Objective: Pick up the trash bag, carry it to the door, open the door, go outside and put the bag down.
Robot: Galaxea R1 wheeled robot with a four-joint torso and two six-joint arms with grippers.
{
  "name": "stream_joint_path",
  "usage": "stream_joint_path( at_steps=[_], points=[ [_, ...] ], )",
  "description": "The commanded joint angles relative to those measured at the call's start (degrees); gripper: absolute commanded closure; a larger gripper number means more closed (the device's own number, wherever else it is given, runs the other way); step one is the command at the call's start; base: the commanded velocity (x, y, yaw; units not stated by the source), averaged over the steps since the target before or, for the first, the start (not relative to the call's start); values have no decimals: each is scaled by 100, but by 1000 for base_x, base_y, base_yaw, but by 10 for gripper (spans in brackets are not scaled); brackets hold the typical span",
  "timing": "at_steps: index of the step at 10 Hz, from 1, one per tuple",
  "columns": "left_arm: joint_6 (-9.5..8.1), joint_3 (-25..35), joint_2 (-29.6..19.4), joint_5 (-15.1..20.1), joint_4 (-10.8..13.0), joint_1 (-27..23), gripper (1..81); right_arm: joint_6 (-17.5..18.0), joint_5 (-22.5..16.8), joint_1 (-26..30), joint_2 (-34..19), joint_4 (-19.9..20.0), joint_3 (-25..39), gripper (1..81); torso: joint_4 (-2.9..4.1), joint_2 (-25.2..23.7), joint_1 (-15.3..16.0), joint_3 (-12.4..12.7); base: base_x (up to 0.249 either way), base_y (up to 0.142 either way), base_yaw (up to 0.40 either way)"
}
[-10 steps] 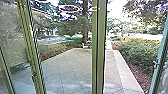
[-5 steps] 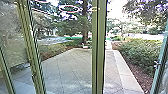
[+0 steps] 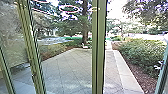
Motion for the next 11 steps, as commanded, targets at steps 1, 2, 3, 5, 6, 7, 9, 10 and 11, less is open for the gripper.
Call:
stream_joint_path(
  at_steps=[1,2,3,5,6,7,9,10,11],
  points=[
    [39,-78,-20,270,7,-429,811,-589,35,388,45,848,-97,10,0,0,0,0,0,0,0],
    [30,-158,15,226,-11,-438,811,-595,0,448,53,821,-115,10,0,-2,-2,0,0,0,0],
    [30,-263,77,156,-11,-447,811,-552,-26,457,62,865,-141,10,0,-2,-2,0,0,0,0],
    [30,-378,156,156,-2,-482,811,-516,-26,405,141,883,-141,10,0,-2,-2,0,0,0,0],
    [30,-378,164,156,-2,-491,811,-516,35,396,168,892,-124,10,0,-2,-2,0,0,0,0],
    [39,-378,173,156,7,-491,811,-508,35,396,202,901,-115,10,375,-2,-2,0,0,0,0],
    [39,-378,173,156,7,-500,811,-516,44,396,247,892,-114,10,624,-2,-2,0,0,0,0],
    [39,-378,182,156,24,-500,811,-516,44,396,255,892,-106,10,770,-2,-2,0,0,0,0],
    [39,-378,182,156,24,-500,811,-516,53,396,255,892,-115,10,424,-2,-2,0,0,0,0]
  ],
)
